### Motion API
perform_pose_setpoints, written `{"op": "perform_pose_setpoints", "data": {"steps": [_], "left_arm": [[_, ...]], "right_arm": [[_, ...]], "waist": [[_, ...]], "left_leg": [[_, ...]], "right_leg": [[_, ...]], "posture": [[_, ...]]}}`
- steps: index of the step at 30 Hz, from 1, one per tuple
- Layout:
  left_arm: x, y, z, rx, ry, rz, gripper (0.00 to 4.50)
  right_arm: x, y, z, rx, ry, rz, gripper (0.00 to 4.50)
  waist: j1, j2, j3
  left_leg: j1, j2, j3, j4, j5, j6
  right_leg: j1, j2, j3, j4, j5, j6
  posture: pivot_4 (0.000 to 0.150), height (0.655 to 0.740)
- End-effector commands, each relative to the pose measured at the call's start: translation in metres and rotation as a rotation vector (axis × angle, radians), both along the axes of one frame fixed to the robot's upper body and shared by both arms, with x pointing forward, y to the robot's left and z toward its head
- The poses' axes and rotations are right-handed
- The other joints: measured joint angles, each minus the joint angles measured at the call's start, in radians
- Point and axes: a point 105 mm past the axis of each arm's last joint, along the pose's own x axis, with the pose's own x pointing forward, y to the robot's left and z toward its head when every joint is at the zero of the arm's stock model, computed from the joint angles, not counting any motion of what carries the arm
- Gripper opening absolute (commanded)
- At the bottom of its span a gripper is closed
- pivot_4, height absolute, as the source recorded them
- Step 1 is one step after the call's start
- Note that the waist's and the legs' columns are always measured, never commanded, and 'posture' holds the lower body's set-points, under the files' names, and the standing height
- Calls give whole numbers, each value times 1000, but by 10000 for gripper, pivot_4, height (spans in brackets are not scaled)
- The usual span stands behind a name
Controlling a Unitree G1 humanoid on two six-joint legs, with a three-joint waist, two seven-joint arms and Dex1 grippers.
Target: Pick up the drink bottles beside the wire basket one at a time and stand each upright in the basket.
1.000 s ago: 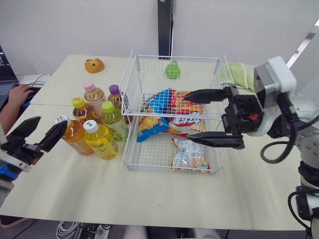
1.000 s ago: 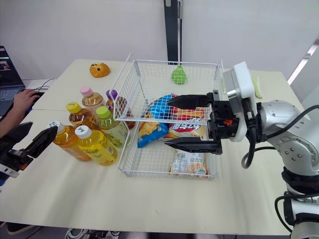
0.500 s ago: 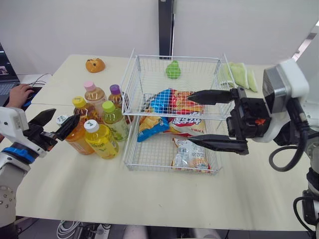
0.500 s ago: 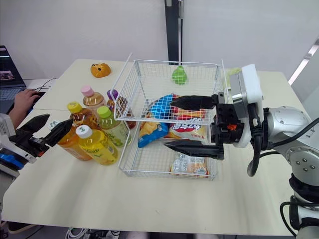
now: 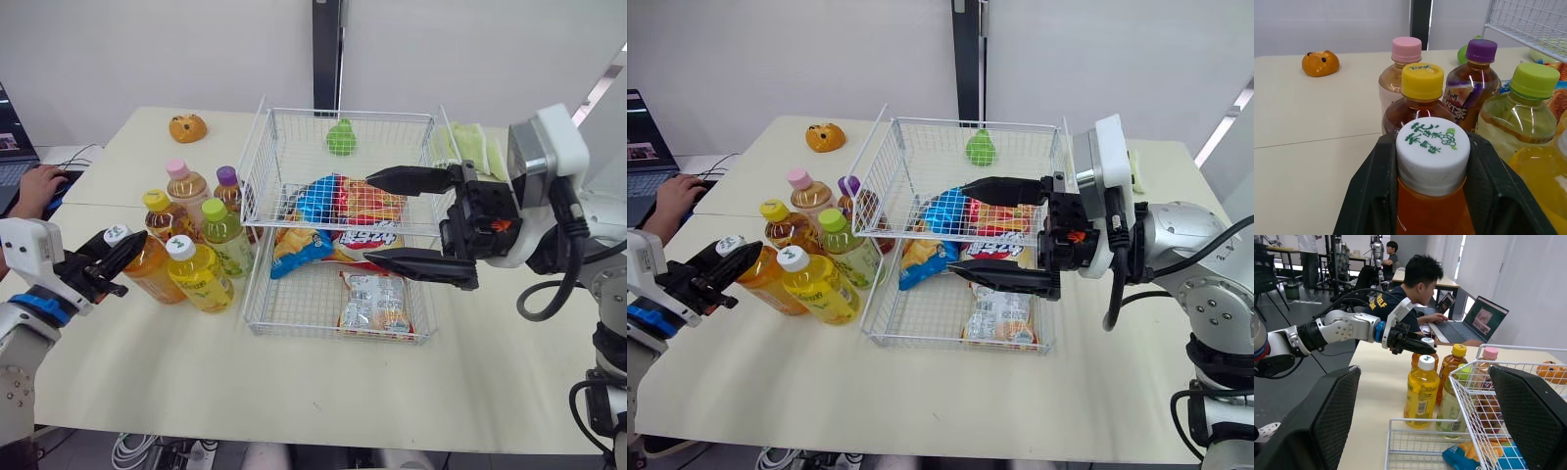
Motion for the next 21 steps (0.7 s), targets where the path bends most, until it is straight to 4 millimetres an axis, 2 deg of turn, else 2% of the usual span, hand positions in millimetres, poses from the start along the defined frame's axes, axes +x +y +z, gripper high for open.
{"op": "perform_pose_setpoints", "data": {"steps": [1, 7, 10, 16, 21], "left_arm": [[-11, 6, 41, -2, -87, -25, 13610], [-35, 21, 89, 56, -84, -80, 13610], [-49, 25, 125, 73, -90, -120, 13610], [-62, 21, 187, 134, -123, -190, 13610], [-60, -2, 229, 174, -196, -306, 13610]], "right_arm": [[-2, 1, 5, 5, -38, 19, 45000], [4, 3, 2, 8, -40, 37, 45000], [7, 5, 2, 15, -46, 47, 45000], [15, 8, 1, 29, -55, 38, 45000], [27, 5, 4, 48, -75, -31, 45000]], "waist": [[-1, -1, 1], [-2, -2, 1], [-1, -1, 2], [1, -1, 2], [4, -1, 3]], "left_leg": [[0, 0, 0, 0, 0, 0], [-3, 1, -1, 0, 1, -2], [-4, 1, -1, 0, 2, -3], [-9, 0, -3, 0, 2, -4], [-11, 0, -3, 0, 2, -4]], "right_leg": [[0, 0, 0, 0, 0, 0], [-2, 0, -2, -1, 0, 0], [-2, 0, -2, -2, 0, 0], [-5, -1, -6, -3, 0, 0], [-6, -1, -7, -4, 0, 0]], "posture": [[1500, 7400], [1500, 7400], [1500, 7400], [1500, 7400], [1500, 7400]]}}
